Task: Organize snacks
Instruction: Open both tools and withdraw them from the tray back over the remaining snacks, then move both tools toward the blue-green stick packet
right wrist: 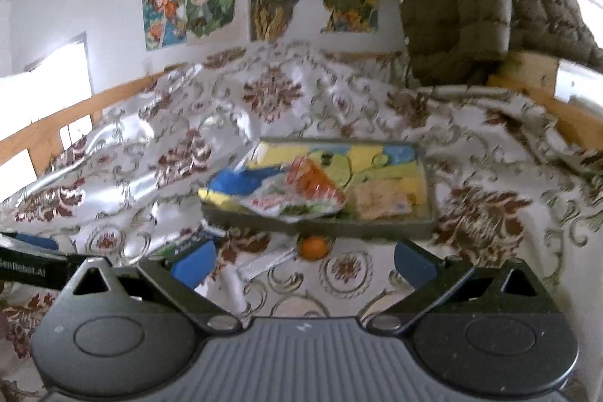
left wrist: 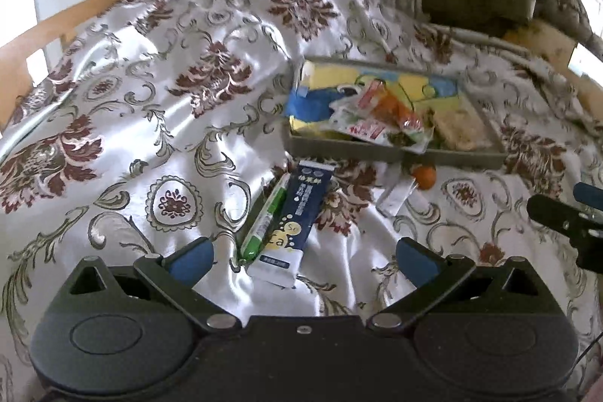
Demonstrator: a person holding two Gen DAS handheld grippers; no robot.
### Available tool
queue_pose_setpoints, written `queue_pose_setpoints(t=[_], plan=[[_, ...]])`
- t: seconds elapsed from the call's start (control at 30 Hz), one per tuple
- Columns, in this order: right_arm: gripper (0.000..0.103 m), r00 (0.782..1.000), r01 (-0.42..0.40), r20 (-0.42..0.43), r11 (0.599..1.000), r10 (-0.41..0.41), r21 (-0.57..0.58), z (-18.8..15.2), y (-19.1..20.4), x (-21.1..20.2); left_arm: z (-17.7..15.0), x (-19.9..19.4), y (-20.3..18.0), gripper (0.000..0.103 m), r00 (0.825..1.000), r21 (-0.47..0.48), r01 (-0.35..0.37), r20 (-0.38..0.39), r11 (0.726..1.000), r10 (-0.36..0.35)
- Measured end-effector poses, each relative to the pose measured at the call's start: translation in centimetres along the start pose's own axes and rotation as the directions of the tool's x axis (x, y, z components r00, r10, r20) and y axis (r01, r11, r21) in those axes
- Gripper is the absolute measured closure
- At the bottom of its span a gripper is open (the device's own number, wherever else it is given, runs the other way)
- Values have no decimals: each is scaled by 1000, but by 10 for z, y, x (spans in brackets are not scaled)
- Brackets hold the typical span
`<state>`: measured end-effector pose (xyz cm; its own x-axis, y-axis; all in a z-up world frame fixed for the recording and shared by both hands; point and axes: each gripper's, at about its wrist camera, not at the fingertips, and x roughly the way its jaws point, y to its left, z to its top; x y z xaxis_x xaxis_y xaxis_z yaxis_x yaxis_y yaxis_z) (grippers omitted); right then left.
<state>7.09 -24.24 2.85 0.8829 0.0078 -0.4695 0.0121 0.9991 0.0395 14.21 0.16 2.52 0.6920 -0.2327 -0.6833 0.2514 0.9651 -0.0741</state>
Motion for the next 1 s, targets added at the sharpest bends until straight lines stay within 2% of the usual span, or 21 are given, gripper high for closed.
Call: queue_pose_setpoints(t=[0.1,0.23,0.37,0.43,0.67,1.0], plan=[[0,999,-12,-42,1000,11,-15,-1,3,12,0,12,9,1,1000,-8,14,-25,1000,-14],[0,992,-37,-118,999,33,-37,-4,9,30,-3,30,18,1,993,-81,59,-99,995,-67],[0,961,-132,-243,991,129,4,-10,14,52,-3,38,16,1,988,-60,71,-132,996,-78],[0,948,-155,-284,988,146,-10,-13,19,60,-1,40,14,1,987,-43,88,-132,995,-93],[0,928,-186,-346,977,141,-102,-20,35,73,5,55,24,1,967,-148,140,-193,979,-167],[0,910,-223,-380,968,165,-113,-23,42,83,16,64,46,1,970,-207,79,-210,975,-123]])
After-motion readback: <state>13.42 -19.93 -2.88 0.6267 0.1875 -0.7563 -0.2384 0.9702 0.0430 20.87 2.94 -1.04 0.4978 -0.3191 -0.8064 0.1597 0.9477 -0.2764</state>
